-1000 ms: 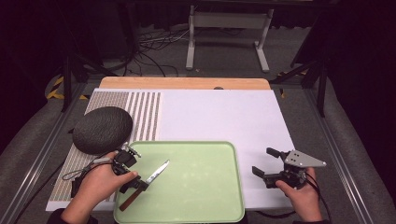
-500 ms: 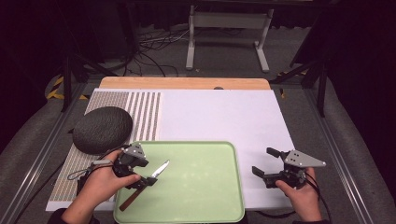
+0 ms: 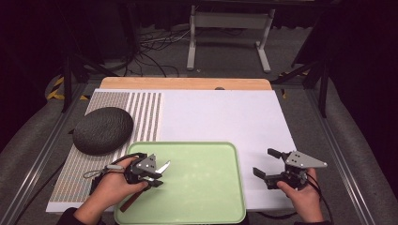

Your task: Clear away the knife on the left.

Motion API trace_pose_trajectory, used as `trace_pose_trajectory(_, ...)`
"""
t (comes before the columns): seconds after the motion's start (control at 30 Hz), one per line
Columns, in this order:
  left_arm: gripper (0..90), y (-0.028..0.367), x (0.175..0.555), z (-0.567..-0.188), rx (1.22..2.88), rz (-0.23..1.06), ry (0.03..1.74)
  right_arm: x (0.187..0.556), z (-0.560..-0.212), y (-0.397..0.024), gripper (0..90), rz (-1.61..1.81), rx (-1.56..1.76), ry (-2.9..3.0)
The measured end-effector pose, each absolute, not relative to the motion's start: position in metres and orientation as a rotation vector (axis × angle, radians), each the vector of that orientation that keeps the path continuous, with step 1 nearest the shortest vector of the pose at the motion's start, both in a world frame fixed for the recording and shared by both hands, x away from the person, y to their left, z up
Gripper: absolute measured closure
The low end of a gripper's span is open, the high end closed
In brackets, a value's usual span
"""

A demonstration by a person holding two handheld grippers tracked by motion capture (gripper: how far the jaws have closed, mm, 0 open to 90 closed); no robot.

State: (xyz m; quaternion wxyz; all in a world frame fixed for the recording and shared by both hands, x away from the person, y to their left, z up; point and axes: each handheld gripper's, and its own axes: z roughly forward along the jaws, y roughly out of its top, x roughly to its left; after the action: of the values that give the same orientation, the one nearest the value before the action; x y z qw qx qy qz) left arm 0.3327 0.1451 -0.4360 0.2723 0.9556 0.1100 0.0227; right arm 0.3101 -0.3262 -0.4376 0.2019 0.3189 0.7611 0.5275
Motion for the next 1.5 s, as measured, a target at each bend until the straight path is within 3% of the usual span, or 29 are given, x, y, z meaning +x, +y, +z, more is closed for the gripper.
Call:
trace_pose_trajectory(0.1,85.0,0.143,0.332,-0.437,2.608,0.06,0.282,0.31,-0.438,-0.326,5.4,1.471,0.89,2.127)
trace_pose_trajectory(0.3,89.9,0.145,0.334,-0.441,2.671,0.058,0.291,0.31,-0.438,-0.326,5.4,1.471,0.889,2.128)
trace_pose_trajectory(1.5,88.9,0.173,0.318,-0.442,2.715,0.029,0.293,0.31,-0.438,-0.326,5.3,1.473,0.888,2.137)
